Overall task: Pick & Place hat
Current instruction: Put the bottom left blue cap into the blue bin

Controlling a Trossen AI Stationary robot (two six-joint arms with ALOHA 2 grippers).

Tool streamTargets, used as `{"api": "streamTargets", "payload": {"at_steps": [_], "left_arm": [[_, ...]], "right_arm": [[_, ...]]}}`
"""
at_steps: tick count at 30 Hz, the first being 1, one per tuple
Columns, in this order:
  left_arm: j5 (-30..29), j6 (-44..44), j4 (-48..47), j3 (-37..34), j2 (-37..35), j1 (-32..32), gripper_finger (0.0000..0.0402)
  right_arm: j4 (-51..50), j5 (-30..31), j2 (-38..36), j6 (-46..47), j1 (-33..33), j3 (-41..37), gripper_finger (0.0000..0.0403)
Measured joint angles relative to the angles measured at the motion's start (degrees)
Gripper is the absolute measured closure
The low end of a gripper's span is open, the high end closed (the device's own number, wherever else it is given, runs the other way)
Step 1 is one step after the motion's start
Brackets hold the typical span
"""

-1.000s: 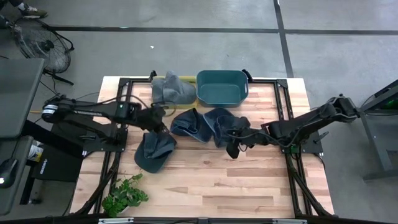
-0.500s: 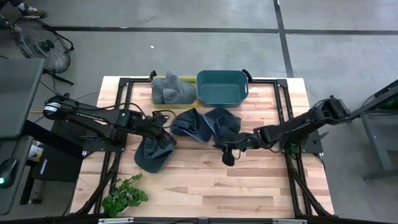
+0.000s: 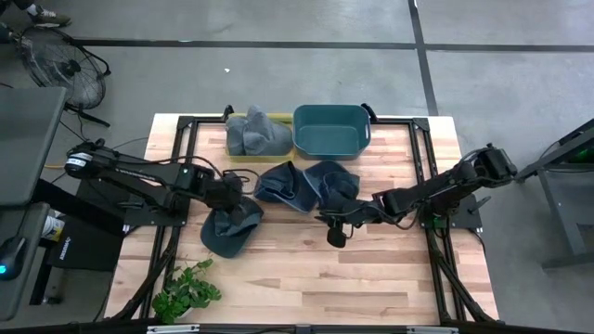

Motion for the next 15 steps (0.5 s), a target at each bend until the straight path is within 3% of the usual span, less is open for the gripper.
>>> {"api": "streamTargets", "payload": {"at_steps": [6,11,15], "left_arm": [[-1.8,-9.6,-15.2,0.0,0.1,0.0,0.0242],[-3.1,-11.0,-17.1,0.0,0.1,0.0,0.0136],[-3.0,-11.8,-18.5,0.0,1.0,0.0,0.0075]], "right_arm": [[-0.3,0.0,0.0,0.0,0.0,0.0,0.0274],[-0.3,-0.3,0.0,0.6,0.0,0.0,0.0274],[-0.5,-1.1,0.0,1.5,0.0,0.0,0.0274]]}}
